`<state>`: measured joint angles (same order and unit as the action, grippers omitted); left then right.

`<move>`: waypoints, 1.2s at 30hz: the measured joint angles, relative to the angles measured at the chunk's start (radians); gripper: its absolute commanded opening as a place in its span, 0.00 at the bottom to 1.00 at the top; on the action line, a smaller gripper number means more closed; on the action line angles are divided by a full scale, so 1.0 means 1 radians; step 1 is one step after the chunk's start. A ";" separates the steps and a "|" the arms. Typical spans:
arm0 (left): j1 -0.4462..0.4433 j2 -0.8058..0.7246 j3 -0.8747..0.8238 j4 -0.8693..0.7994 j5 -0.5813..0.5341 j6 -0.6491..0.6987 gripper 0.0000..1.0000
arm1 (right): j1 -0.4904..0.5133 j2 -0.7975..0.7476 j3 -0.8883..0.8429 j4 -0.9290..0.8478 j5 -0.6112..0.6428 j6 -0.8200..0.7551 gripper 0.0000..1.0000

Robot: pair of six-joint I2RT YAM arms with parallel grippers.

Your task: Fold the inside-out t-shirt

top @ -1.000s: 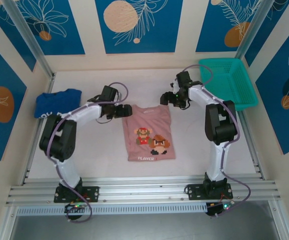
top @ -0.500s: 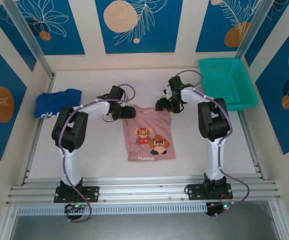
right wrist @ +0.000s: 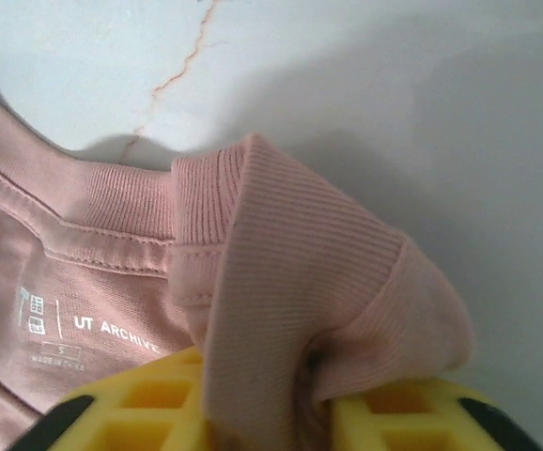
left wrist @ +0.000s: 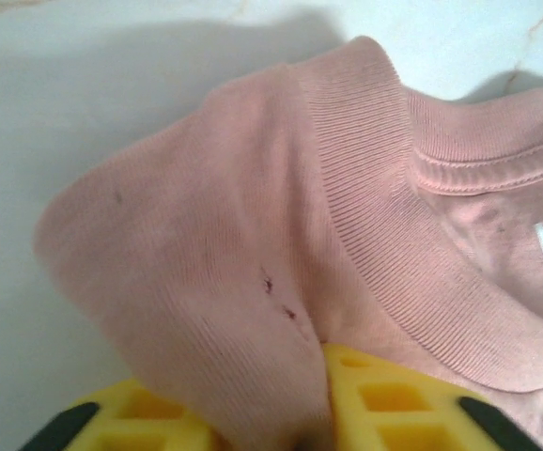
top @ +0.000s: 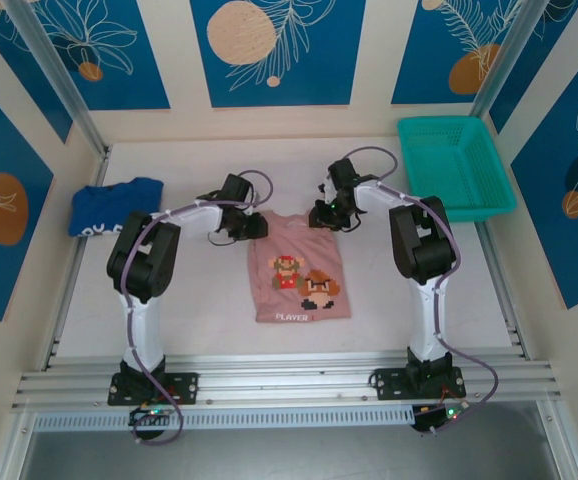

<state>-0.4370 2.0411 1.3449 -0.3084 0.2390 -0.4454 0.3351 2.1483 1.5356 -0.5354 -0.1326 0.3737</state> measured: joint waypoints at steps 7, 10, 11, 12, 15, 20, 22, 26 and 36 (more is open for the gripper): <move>0.008 0.000 -0.003 0.010 0.009 0.006 0.00 | -0.001 -0.006 -0.029 0.072 -0.018 0.027 0.01; 0.019 -0.014 -0.032 0.044 0.031 0.008 0.00 | -0.002 -0.027 -0.063 0.111 -0.021 0.026 0.00; 0.026 -0.024 -0.052 0.068 0.042 0.007 0.00 | -0.004 -0.042 -0.084 0.129 -0.021 0.026 0.00; 0.032 -0.034 -0.071 0.090 0.050 0.008 0.00 | -0.008 -0.058 -0.104 0.142 -0.021 0.027 0.00; 0.045 -0.071 -0.115 0.138 0.071 0.006 0.00 | -0.015 -0.136 -0.175 0.192 -0.024 0.034 0.00; 0.051 -0.107 -0.108 0.202 0.087 0.007 0.00 | -0.018 -0.214 -0.203 0.289 -0.029 0.062 0.00; 0.056 -0.106 -0.066 0.193 0.086 0.011 0.00 | -0.022 -0.212 -0.179 0.304 -0.029 0.068 0.00; 0.079 -0.092 0.133 0.136 0.082 0.036 0.00 | -0.050 -0.185 -0.033 0.301 -0.029 0.071 0.00; 0.114 -0.101 0.516 0.085 0.076 0.119 0.00 | -0.096 -0.201 0.309 0.335 -0.049 -0.001 0.00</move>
<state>-0.3225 1.9404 1.8610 -0.2237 0.3149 -0.3260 0.2390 1.9469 1.8446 -0.2008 -0.1814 0.3725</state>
